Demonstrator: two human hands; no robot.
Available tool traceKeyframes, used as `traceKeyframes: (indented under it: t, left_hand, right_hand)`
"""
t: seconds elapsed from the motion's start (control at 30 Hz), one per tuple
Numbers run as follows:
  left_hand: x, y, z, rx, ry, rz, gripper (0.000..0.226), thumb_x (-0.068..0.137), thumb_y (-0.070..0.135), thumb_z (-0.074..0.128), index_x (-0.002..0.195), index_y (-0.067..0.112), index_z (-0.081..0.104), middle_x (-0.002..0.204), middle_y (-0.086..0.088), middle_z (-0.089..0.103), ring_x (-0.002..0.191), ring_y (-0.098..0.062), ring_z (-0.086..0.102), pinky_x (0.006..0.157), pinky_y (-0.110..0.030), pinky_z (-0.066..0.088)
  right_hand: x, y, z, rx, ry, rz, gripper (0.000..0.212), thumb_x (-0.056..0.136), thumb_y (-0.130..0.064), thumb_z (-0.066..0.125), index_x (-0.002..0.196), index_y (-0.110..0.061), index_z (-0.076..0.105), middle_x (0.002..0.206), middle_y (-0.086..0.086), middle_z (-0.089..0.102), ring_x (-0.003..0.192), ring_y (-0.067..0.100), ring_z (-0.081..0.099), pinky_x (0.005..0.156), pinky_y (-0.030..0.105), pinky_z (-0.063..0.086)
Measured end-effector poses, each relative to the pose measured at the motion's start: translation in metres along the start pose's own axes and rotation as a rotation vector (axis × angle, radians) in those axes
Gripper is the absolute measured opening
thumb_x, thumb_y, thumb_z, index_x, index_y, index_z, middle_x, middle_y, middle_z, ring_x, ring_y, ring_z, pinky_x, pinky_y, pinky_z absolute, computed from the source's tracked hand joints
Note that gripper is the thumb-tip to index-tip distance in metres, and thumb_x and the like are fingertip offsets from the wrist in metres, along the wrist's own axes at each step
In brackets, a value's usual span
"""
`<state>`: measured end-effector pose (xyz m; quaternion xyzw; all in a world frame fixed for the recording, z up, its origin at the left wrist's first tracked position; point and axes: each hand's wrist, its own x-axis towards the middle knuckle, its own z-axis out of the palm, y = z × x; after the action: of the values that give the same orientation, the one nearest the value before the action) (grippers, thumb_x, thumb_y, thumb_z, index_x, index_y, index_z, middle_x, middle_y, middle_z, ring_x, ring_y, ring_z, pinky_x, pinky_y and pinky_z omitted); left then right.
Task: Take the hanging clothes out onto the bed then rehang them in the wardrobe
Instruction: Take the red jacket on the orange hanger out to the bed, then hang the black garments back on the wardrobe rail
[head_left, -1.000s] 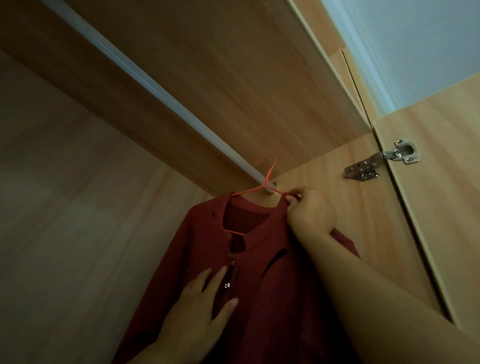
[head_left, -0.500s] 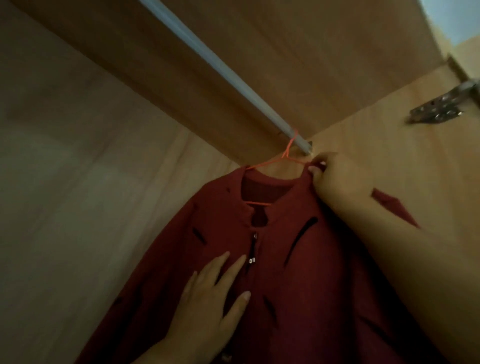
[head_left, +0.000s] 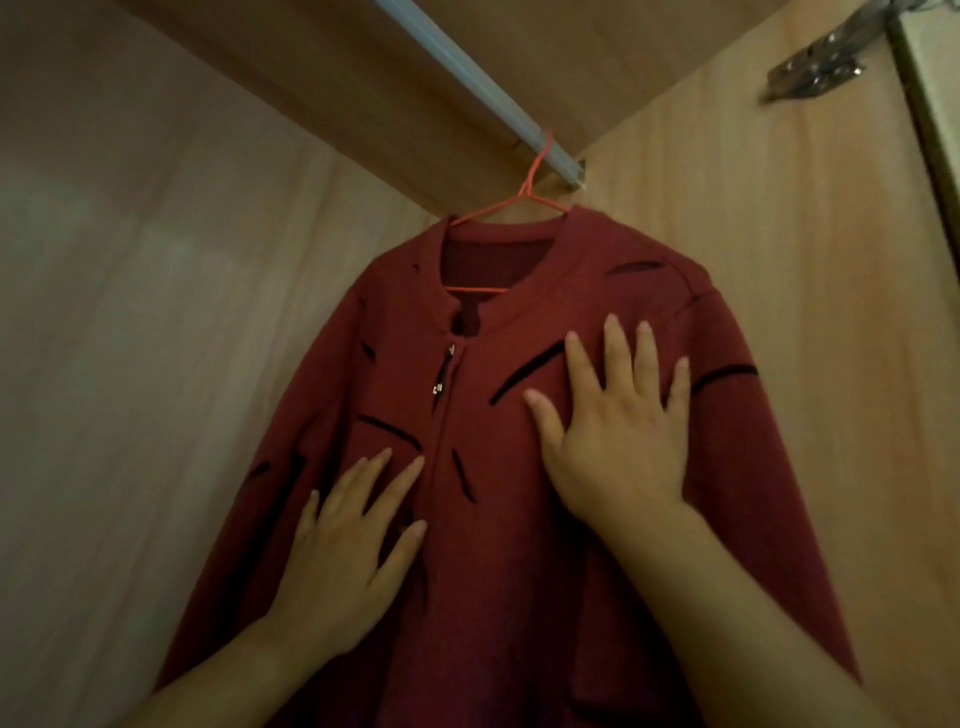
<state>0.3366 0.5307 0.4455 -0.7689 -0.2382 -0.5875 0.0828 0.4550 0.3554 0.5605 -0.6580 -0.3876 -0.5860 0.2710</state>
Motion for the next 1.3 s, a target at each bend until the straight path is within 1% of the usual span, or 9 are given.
traceKeyframes:
  t: [0.07, 0.17, 0.4, 0.63, 0.77, 0.9, 1.07, 1.2, 1.3]
  left_hand:
    - [-0.011, 0.002, -0.003, 0.011, -0.016, -0.012, 0.067, 0.082, 0.073, 0.005, 0.145, 0.049, 0.012, 0.157, 0.011, 0.014, 0.143, -0.006, 0.006, 0.114, -0.049, 0.013]
    - [-0.031, 0.004, -0.011, 0.036, -0.032, -0.021, 0.073, 0.08, 0.076, -0.003, 0.145, 0.048, 0.016, 0.156, 0.01, 0.019, 0.142, -0.006, 0.009, 0.113, -0.05, 0.015]
    - [-0.103, 0.03, -0.047, 0.268, -0.098, -0.04, 0.063, 0.087, 0.063, 0.02, 0.143, 0.036, 0.034, 0.149, -0.002, 0.037, 0.14, -0.029, 0.026, 0.1, -0.071, 0.025]
    - [-0.236, 0.064, -0.07, 0.283, -0.239, -0.001, 0.062, 0.089, 0.059, 0.024, 0.144, 0.031, 0.034, 0.148, -0.007, 0.038, 0.138, -0.03, 0.029, 0.099, -0.069, 0.024]
    - [-0.313, 0.074, -0.081, 0.218, -0.372, -0.043, 0.061, 0.091, 0.059, 0.024, 0.142, 0.027, 0.038, 0.144, -0.007, 0.042, 0.132, -0.029, 0.038, 0.1, -0.065, 0.028]
    - [-0.374, 0.088, -0.088, 0.147, -0.522, -0.022, 0.061, 0.093, 0.06, 0.021, 0.139, 0.025, 0.042, 0.141, -0.009, 0.045, 0.13, -0.029, 0.039, 0.101, -0.063, 0.029]
    - [-0.441, 0.104, -0.103, 0.026, -0.74, 0.001, 0.064, 0.091, 0.064, 0.02, 0.137, 0.027, 0.045, 0.141, -0.005, 0.046, 0.129, -0.025, 0.04, 0.105, -0.06, 0.024]
    - [-0.501, 0.123, -0.119, -0.24, -0.785, -0.007, 0.055, 0.092, 0.063, 0.026, 0.14, 0.038, 0.032, 0.143, 0.007, 0.039, 0.124, -0.024, 0.041, 0.113, -0.032, 0.011]
    - [-0.539, 0.142, -0.132, -0.367, -0.904, 0.162, 0.053, 0.093, 0.055, 0.034, 0.14, 0.029, 0.038, 0.146, 0.005, 0.039, 0.126, -0.027, 0.044, 0.108, -0.042, 0.032]
  right_hand:
    - [-0.033, 0.0, 0.005, 0.053, 0.036, 0.009, 0.067, 0.089, -0.058, 0.03, 0.141, -0.019, 0.041, 0.152, 0.011, 0.028, 0.142, 0.031, 0.018, 0.11, 0.046, 0.002]
    - [-0.082, 0.001, 0.007, 0.105, 0.033, 0.005, 0.066, 0.086, -0.057, 0.033, 0.136, -0.017, 0.049, 0.148, 0.01, 0.037, 0.138, 0.033, 0.029, 0.109, 0.046, 0.011]
    - [-0.192, 0.006, -0.009, 0.283, -0.06, 0.006, 0.063, 0.09, -0.054, 0.034, 0.14, -0.018, 0.042, 0.155, 0.007, 0.021, 0.142, 0.029, 0.016, 0.113, 0.042, 0.016]
    - [-0.324, 0.018, -0.04, 0.442, -0.272, -0.018, 0.064, 0.092, -0.055, 0.03, 0.144, -0.018, 0.034, 0.154, 0.008, 0.024, 0.142, 0.027, 0.018, 0.112, 0.045, 0.019]
    - [-0.408, 0.016, -0.06, 0.511, -0.435, 0.009, 0.064, 0.093, -0.055, 0.031, 0.143, -0.015, 0.035, 0.151, 0.009, 0.03, 0.14, 0.024, 0.02, 0.11, 0.047, 0.024]
    - [-0.475, 0.006, -0.085, 0.449, -0.579, 0.035, 0.064, 0.092, -0.055, 0.033, 0.138, -0.012, 0.043, 0.144, 0.014, 0.042, 0.134, 0.031, 0.036, 0.101, 0.055, 0.039]
    - [-0.544, -0.001, -0.143, 0.382, -0.723, 0.153, 0.062, 0.092, -0.053, 0.036, 0.132, -0.009, 0.05, 0.134, 0.018, 0.051, 0.125, 0.035, 0.047, 0.101, 0.052, 0.04]
    - [-0.597, -0.007, -0.208, 0.331, -0.896, 0.317, 0.061, 0.093, -0.056, 0.032, 0.131, -0.012, 0.049, 0.135, 0.017, 0.05, 0.124, 0.038, 0.047, 0.095, 0.055, 0.043]
    - [-0.636, -0.015, -0.264, 0.242, -1.014, 0.444, 0.064, 0.094, -0.059, 0.023, 0.13, -0.014, 0.049, 0.134, 0.015, 0.051, 0.123, 0.039, 0.048, 0.094, 0.055, 0.044]
